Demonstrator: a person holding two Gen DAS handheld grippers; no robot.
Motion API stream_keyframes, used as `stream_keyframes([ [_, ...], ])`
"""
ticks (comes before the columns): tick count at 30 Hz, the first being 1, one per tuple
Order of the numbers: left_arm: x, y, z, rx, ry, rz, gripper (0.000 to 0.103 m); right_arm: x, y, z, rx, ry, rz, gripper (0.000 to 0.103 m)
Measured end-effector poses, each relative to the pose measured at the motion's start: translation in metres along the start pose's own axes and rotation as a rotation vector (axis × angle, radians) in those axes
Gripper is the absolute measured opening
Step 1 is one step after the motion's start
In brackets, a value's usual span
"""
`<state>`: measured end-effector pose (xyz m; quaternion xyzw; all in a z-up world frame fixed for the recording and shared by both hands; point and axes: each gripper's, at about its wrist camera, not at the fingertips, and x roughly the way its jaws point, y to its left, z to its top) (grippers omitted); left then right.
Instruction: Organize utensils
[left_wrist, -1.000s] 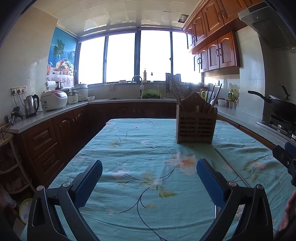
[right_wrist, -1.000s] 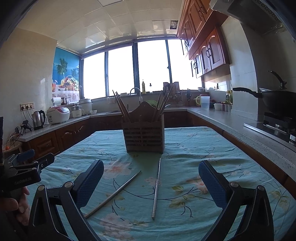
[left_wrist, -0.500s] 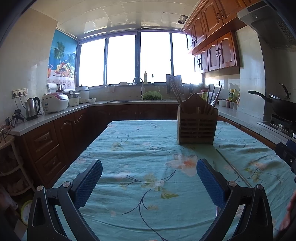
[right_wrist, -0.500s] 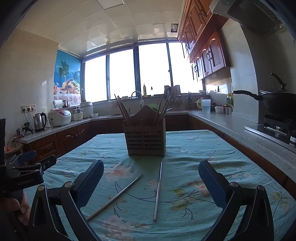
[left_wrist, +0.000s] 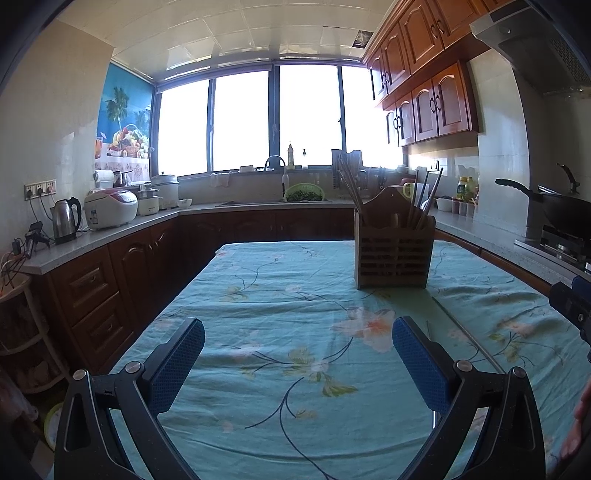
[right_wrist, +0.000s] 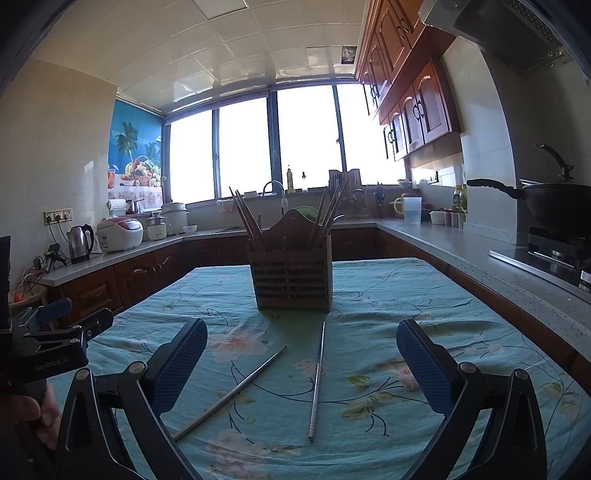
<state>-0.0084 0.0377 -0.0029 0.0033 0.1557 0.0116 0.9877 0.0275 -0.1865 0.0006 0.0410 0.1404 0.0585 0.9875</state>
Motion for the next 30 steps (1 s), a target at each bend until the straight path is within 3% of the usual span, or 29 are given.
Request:
stream_keyframes([
  [30,0.0006,-0.0036,-0.0001,0.005,0.007,-0.005,0.102,-0.0010,0.0036,0.0039,-0.001,-0.012,0.010,0.103],
])
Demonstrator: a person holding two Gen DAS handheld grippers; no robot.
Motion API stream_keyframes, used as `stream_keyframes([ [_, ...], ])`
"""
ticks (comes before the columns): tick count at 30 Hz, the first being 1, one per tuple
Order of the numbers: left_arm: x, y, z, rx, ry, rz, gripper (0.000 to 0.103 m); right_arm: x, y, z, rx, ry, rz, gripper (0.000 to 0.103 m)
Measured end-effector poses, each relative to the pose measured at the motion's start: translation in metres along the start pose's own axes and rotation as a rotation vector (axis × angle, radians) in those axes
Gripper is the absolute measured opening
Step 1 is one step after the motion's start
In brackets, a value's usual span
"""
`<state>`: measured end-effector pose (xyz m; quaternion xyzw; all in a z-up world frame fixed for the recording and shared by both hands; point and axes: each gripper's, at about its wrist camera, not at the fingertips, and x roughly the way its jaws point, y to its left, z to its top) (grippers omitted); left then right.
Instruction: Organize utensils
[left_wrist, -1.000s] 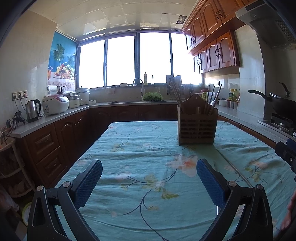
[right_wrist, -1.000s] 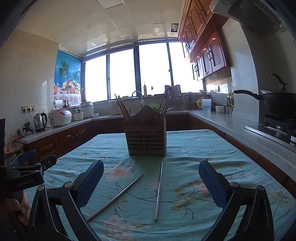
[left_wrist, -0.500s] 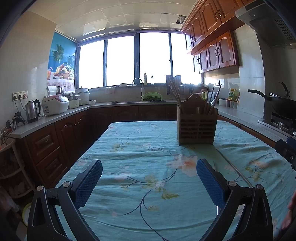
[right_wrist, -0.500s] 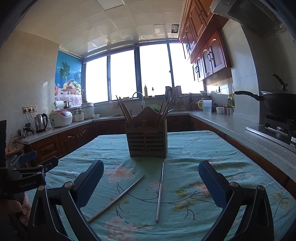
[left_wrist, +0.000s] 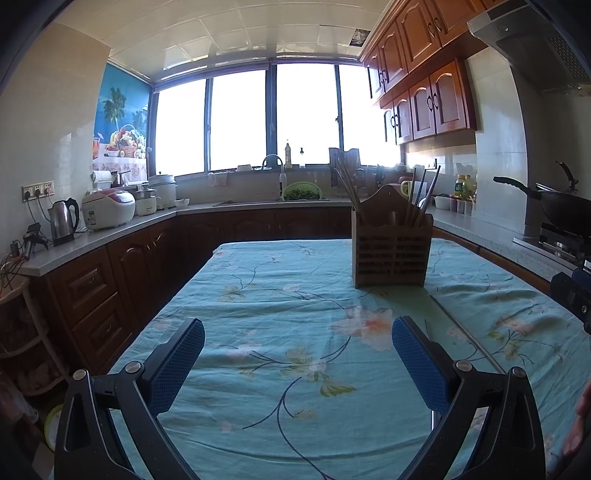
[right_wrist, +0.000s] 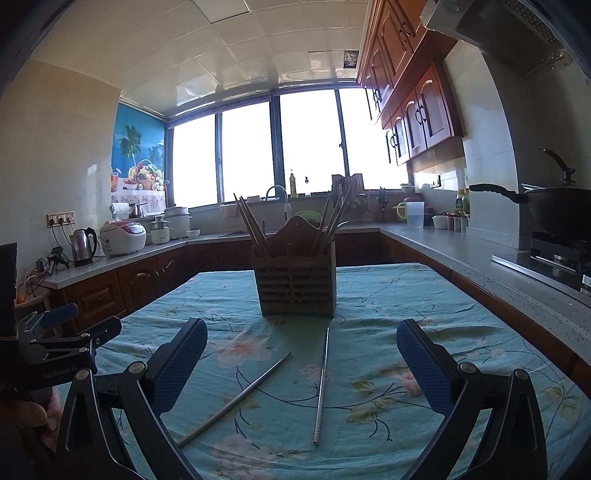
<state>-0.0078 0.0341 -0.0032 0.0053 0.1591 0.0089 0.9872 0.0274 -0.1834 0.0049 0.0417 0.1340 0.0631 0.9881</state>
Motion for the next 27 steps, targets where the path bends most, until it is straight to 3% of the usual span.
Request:
stream_keyframes([
  [27,0.004,-0.014,0.004,0.014,0.021,-0.004,0.102,0.003,0.001,0.008,0.027,-0.001,0.026,0.103],
])
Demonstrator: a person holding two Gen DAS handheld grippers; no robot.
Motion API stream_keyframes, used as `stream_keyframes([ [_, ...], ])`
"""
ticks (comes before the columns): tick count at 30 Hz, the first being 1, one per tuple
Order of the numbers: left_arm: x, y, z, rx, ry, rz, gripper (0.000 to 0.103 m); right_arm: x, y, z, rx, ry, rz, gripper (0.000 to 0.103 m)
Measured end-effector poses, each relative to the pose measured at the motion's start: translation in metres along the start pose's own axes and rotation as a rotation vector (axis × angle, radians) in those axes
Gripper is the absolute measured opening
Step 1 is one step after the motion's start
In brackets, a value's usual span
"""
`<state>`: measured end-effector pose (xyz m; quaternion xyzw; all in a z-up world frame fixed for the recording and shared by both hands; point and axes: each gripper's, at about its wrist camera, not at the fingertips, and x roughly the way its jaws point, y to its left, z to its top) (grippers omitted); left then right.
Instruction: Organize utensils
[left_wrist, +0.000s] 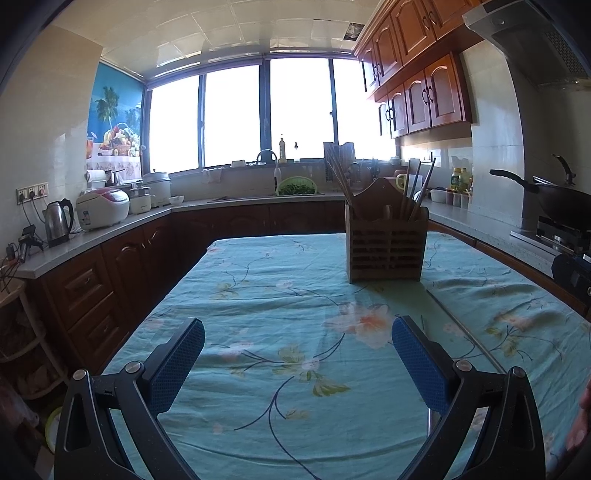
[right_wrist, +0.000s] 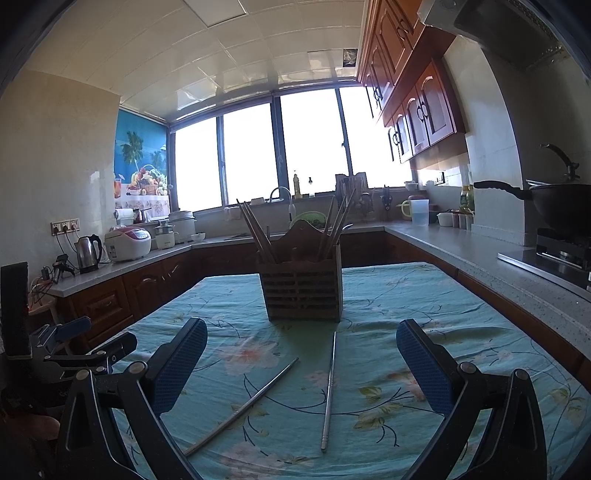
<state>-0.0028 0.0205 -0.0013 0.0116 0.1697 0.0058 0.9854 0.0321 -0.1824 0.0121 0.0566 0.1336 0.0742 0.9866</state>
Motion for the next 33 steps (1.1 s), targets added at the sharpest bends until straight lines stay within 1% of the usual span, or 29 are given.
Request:
stream_keyframes([
  [22,0.001,-0.004,0.003,-0.002,0.008,-0.006,0.102,0.003,-0.002,-0.003,0.009,0.004,0.000,0.103],
  [33,0.010,-0.002,0.016,-0.029,0.044,-0.024,0.102,0.020,-0.006,-0.003,0.013,0.062,-0.023,0.103],
])
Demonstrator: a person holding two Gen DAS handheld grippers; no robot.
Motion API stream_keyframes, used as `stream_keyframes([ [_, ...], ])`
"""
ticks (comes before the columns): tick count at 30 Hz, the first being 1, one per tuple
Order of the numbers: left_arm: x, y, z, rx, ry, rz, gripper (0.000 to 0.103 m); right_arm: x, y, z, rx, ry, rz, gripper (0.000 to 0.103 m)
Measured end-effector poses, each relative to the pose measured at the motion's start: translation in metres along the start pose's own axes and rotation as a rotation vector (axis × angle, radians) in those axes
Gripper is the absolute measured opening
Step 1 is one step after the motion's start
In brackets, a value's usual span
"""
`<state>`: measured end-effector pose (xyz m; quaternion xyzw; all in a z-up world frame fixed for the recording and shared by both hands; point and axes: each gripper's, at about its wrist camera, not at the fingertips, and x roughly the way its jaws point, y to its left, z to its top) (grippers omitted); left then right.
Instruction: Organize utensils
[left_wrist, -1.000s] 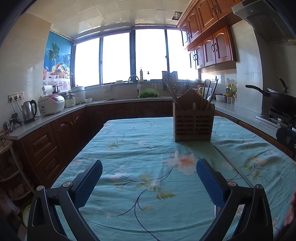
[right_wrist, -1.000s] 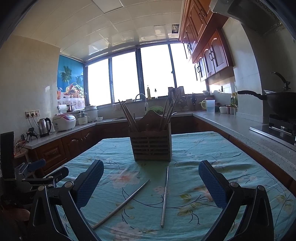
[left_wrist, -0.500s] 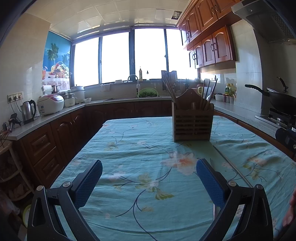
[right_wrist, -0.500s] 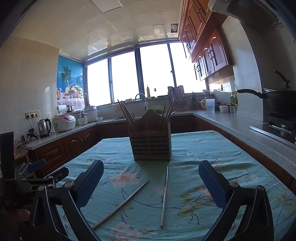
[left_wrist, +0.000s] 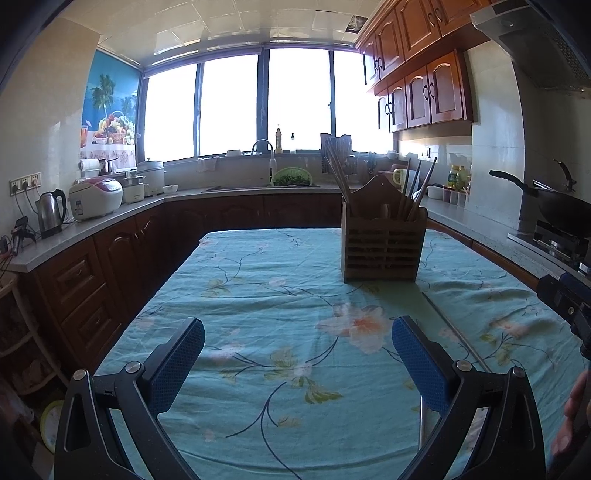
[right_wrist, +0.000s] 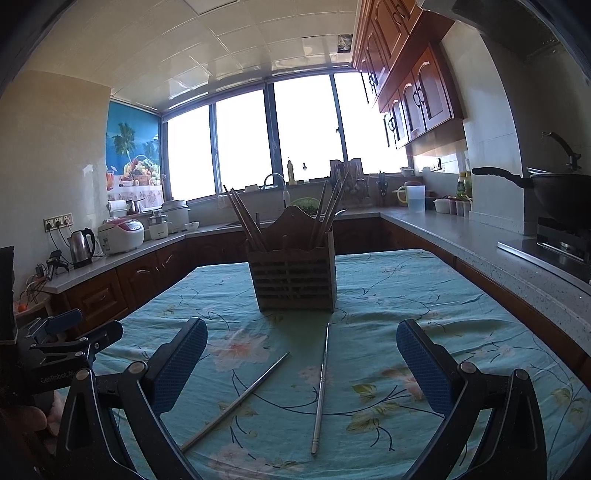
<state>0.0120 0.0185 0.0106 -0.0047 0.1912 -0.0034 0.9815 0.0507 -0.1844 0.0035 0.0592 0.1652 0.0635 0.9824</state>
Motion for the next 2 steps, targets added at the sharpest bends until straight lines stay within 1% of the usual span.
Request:
stream_keyframes([
  [2,0.0020,0.0000,0.0022,-0.004,0.005,-0.004,0.102,0.0050,-0.0015,0.0005,0.002,0.018,-0.009,0.103],
])
